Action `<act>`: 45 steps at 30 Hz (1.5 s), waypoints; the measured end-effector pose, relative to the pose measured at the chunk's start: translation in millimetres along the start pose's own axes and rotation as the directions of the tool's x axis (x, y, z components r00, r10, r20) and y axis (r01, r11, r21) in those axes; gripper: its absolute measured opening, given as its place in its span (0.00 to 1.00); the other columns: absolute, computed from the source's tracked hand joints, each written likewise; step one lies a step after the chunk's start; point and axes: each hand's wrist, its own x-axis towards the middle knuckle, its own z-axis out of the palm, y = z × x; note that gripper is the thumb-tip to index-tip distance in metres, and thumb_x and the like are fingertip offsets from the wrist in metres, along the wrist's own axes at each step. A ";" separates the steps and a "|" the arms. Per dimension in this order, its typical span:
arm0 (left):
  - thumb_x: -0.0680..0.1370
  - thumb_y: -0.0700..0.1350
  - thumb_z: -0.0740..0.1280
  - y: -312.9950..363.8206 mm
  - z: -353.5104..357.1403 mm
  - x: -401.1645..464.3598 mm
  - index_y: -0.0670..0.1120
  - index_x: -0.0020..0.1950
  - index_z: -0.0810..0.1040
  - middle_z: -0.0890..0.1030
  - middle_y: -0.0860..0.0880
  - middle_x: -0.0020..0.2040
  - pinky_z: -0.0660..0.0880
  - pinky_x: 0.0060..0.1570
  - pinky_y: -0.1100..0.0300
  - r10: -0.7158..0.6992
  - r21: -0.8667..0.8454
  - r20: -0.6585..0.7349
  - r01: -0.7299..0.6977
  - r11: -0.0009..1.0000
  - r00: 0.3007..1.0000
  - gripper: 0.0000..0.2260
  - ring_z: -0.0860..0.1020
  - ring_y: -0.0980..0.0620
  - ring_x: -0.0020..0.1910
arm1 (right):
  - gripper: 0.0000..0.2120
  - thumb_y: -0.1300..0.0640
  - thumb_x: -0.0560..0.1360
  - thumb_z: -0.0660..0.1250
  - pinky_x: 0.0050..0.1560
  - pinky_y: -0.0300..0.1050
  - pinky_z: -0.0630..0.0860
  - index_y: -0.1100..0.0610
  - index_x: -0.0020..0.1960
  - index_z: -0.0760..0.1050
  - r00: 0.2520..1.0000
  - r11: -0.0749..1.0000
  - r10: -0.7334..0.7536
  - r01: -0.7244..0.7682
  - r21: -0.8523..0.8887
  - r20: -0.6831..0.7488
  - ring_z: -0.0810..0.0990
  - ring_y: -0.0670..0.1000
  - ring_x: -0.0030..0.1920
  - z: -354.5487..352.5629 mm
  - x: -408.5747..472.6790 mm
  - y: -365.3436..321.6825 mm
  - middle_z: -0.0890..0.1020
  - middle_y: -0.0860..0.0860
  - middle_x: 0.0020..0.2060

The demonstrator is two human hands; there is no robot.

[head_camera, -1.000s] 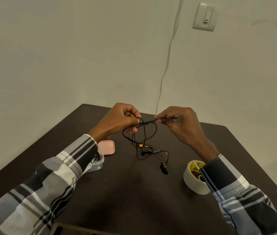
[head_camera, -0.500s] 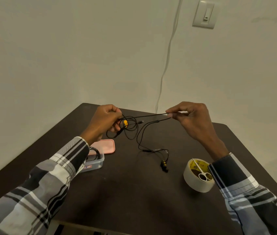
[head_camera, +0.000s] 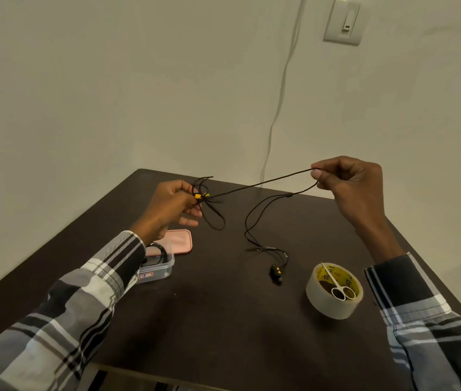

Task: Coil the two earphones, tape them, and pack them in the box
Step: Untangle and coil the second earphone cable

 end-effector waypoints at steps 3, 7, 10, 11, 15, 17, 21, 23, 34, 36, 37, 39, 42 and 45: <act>0.79 0.31 0.60 -0.8 1.4 0.7 0.42 0.48 0.79 0.82 0.43 0.42 0.82 0.32 0.53 0.001 0.000 -0.027 -0.001 1.000 1.000 0.10 0.81 0.51 0.35 | 0.06 0.64 0.75 0.73 0.47 0.52 0.84 0.53 0.47 0.83 0.998 0.998 0.049 -0.051 0.034 0.043 0.84 0.53 0.41 0.4 -1.3 2.6 0.85 0.51 0.39; 0.80 0.33 0.60 3.7 5.5 1.0 0.43 0.50 0.79 0.84 0.43 0.43 0.79 0.29 0.57 -0.005 -0.038 -0.023 0.004 0.999 1.000 0.09 0.82 0.54 0.33 | 0.04 0.63 0.77 0.70 0.47 0.48 0.84 0.56 0.49 0.83 0.958 0.996 0.089 -0.093 -0.002 0.272 0.85 0.50 0.41 3.5 -5.7 2.3 0.86 0.55 0.38; 0.80 0.34 0.61 9.7 11.3 -2.0 0.44 0.51 0.78 0.85 0.43 0.42 0.79 0.28 0.57 0.009 -0.069 0.010 -0.008 0.998 1.000 0.09 0.82 0.53 0.33 | 0.07 0.63 0.76 0.71 0.51 0.45 0.81 0.56 0.54 0.82 0.857 0.987 0.158 -0.116 -0.116 0.491 0.86 0.49 0.43 6.3 -6.3 3.7 0.86 0.56 0.39; 0.80 0.34 0.61 11.6 13.4 -3.1 0.44 0.53 0.78 0.84 0.44 0.41 0.79 0.28 0.57 0.014 -0.077 0.018 -0.013 0.997 1.000 0.09 0.82 0.53 0.32 | 0.09 0.64 0.75 0.72 0.52 0.44 0.80 0.55 0.54 0.82 0.808 0.980 0.187 -0.111 -0.167 0.558 0.86 0.49 0.44 6.9 -5.9 4.5 0.86 0.55 0.40; 0.80 0.34 0.62 20.1 19.8 -7.1 0.42 0.56 0.77 0.83 0.43 0.42 0.80 0.30 0.57 0.037 -0.088 0.051 -0.033 0.996 0.998 0.08 0.81 0.53 0.31 | 0.18 0.69 0.72 0.72 0.55 0.43 0.80 0.54 0.57 0.78 0.586 0.906 0.317 0.045 -0.420 0.746 0.83 0.49 0.50 15.2 -6.2 10.2 0.84 0.50 0.47; 0.80 0.35 0.63 23.4 22.9 -8.5 0.41 0.56 0.77 0.82 0.43 0.42 0.80 0.30 0.58 0.049 -0.099 0.068 -0.042 0.994 0.996 0.07 0.81 0.53 0.33 | 0.21 0.68 0.71 0.74 0.61 0.44 0.77 0.55 0.62 0.77 0.530 0.833 0.361 0.187 -0.521 0.767 0.80 0.47 0.57 19.7 -7.8 11.9 0.83 0.48 0.54; 0.78 0.35 0.68 25.7 27.1 -11.2 0.40 0.51 0.79 0.84 0.43 0.42 0.81 0.32 0.58 0.066 -0.155 0.111 -0.048 0.987 0.992 0.04 0.83 0.51 0.36 | 0.19 0.62 0.75 0.72 0.65 0.47 0.75 0.53 0.65 0.77 0.584 0.841 0.286 0.227 -0.491 0.760 0.79 0.45 0.61 29.0 -9.9 8.9 0.82 0.47 0.59; 0.76 0.35 0.70 25.6 28.6 -12.2 0.41 0.50 0.80 0.84 0.43 0.43 0.82 0.34 0.58 0.080 -0.161 0.140 -0.057 0.985 0.987 0.04 0.84 0.51 0.38 | 0.15 0.59 0.76 0.72 0.62 0.47 0.78 0.53 0.61 0.79 0.663 0.911 0.204 0.141 -0.388 0.720 0.81 0.42 0.55 35.5 -12.0 3.3 0.84 0.46 0.53; 0.75 0.32 0.70 35.0 37.8 -19.1 0.38 0.53 0.81 0.83 0.42 0.43 0.82 0.42 0.61 0.206 -0.163 0.178 -0.177 0.971 0.962 0.08 0.84 0.51 0.41 | 0.15 0.40 0.69 0.75 0.37 0.44 0.78 0.51 0.44 0.83 0.893 0.984 0.135 -0.070 -0.164 0.429 0.80 0.44 0.32 77.3 -31.4 -26.8 0.85 0.48 0.34; 0.76 0.33 0.69 37.2 38.5 -20.8 0.38 0.55 0.81 0.84 0.41 0.44 0.82 0.45 0.59 0.220 -0.154 0.212 -0.190 0.970 0.952 0.08 0.84 0.50 0.42 | 0.08 0.49 0.71 0.76 0.41 0.48 0.80 0.52 0.44 0.83 0.911 0.979 0.146 -0.077 -0.190 0.385 0.81 0.44 0.34 82.4 -32.6 -20.9 0.85 0.48 0.34; 0.77 0.34 0.69 38.1 37.3 -21.0 0.38 0.55 0.81 0.84 0.41 0.44 0.82 0.46 0.59 0.226 -0.139 0.219 -0.199 0.970 0.949 0.08 0.84 0.50 0.42 | 0.04 0.54 0.72 0.76 0.41 0.48 0.79 0.53 0.43 0.83 0.916 0.978 0.154 -0.087 -0.192 0.371 0.81 0.44 0.34 82.9 -31.8 -18.8 0.85 0.48 0.34; 0.79 0.36 0.66 38.8 33.9 -19.5 0.40 0.55 0.82 0.84 0.43 0.42 0.82 0.44 0.61 0.243 -0.086 0.209 -0.229 0.970 0.947 0.07 0.83 0.53 0.40 | 0.00 0.58 0.74 0.74 0.40 0.43 0.78 0.55 0.44 0.83 0.916 0.982 0.183 -0.149 -0.119 0.357 0.81 0.43 0.33 78.7 -29.4 -18.8 0.86 0.50 0.34; 0.81 0.38 0.64 36.3 26.7 -14.9 0.44 0.53 0.82 0.81 0.48 0.36 0.81 0.42 0.62 0.259 -0.028 0.145 -0.258 0.966 0.955 0.08 0.81 0.56 0.38 | 0.03 0.61 0.77 0.71 0.39 0.40 0.79 0.61 0.48 0.82 0.916 0.939 0.235 -0.300 0.168 0.324 0.84 0.47 0.35 65.7 -24.5 -25.5 0.86 0.53 0.34; 0.81 0.38 0.63 32.8 22.2 -10.8 0.46 0.51 0.82 0.78 0.49 0.34 0.80 0.45 0.58 0.241 -0.043 0.097 -0.237 0.970 0.966 0.08 0.79 0.53 0.39 | 0.08 0.58 0.78 0.69 0.38 0.45 0.82 0.62 0.53 0.82 0.912 0.869 0.292 -0.379 0.319 0.288 0.79 0.49 0.30 54.2 -19.9 -31.1 0.79 0.52 0.29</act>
